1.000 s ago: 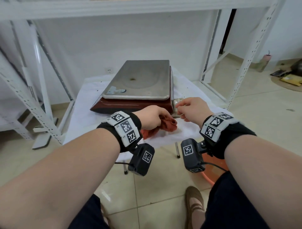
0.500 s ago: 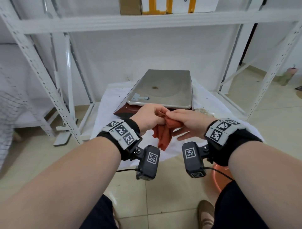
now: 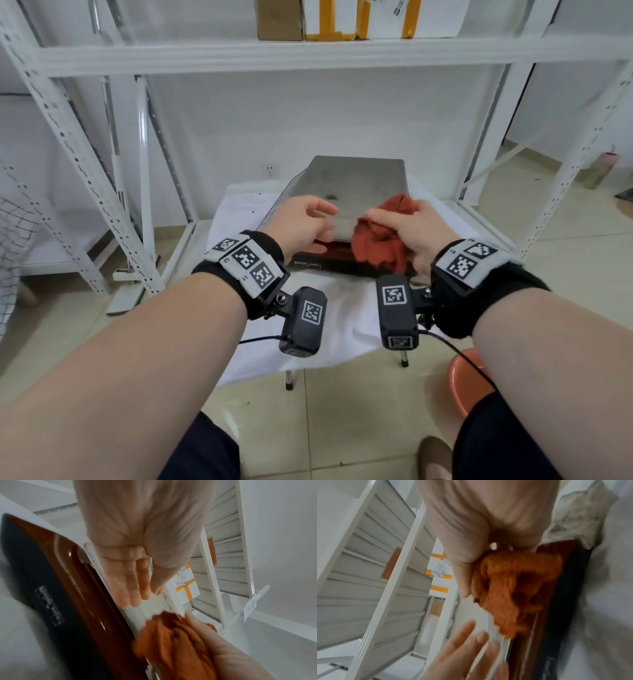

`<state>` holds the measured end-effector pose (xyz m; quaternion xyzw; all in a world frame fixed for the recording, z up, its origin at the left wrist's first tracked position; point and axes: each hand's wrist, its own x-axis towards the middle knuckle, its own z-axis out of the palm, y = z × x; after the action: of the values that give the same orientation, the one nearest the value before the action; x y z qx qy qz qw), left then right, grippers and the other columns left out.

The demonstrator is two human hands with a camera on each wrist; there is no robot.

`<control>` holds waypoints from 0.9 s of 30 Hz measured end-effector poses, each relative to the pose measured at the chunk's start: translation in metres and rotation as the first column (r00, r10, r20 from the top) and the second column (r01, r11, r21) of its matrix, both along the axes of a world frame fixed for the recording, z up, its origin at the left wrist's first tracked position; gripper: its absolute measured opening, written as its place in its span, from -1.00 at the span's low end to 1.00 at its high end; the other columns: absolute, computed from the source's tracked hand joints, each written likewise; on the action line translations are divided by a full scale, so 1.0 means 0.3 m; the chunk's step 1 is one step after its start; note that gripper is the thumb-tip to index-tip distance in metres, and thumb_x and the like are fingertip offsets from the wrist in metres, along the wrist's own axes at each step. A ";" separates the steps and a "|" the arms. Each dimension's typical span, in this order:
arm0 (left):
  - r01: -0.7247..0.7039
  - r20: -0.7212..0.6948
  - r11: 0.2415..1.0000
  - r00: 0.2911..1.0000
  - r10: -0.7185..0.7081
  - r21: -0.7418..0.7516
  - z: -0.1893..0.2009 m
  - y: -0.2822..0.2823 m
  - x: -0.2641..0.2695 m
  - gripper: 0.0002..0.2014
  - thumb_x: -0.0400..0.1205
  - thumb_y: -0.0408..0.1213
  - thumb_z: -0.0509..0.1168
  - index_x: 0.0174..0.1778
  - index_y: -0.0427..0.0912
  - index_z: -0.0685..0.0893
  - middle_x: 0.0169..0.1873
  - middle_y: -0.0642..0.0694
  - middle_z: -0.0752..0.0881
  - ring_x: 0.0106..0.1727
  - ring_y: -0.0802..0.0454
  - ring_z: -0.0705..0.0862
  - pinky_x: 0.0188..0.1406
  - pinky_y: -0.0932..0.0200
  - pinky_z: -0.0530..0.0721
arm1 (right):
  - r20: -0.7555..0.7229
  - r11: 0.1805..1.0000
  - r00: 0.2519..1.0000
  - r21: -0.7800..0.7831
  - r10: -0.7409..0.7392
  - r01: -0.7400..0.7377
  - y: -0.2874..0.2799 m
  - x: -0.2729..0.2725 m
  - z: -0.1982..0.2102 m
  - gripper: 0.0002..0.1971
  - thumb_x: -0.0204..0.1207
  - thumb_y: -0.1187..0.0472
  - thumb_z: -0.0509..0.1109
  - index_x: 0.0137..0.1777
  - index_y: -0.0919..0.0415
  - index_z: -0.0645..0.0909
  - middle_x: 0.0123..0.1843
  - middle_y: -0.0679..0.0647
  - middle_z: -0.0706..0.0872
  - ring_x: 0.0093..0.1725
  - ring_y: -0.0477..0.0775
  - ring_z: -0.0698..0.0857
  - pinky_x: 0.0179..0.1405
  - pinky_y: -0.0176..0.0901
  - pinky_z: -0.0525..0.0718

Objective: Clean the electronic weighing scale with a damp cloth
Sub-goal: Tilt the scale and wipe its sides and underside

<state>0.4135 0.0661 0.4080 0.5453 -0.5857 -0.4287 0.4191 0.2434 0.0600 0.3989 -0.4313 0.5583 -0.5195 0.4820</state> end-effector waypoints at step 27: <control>-0.030 0.626 0.992 0.774 0.099 -0.120 -0.097 -0.157 0.315 -0.47 0.48 -0.57 0.18 0.34 -0.11 0.64 0.16 -0.08 0.75 0.24 0.03 0.65 0.30 0.27 0.51 | -0.965 0.957 0.222 -0.191 -0.143 -0.217 -0.154 0.339 -0.086 -0.50 0.57 -0.22 0.15 0.49 -0.16 0.32 0.37 0.16 0.46 0.34 0.29 0.42 0.28 0.12 0.36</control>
<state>0.5078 0.0190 0.3789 0.6547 -0.6944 -0.1762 0.2410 0.3451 0.0139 0.3730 -0.7384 0.6438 -0.1991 -0.0274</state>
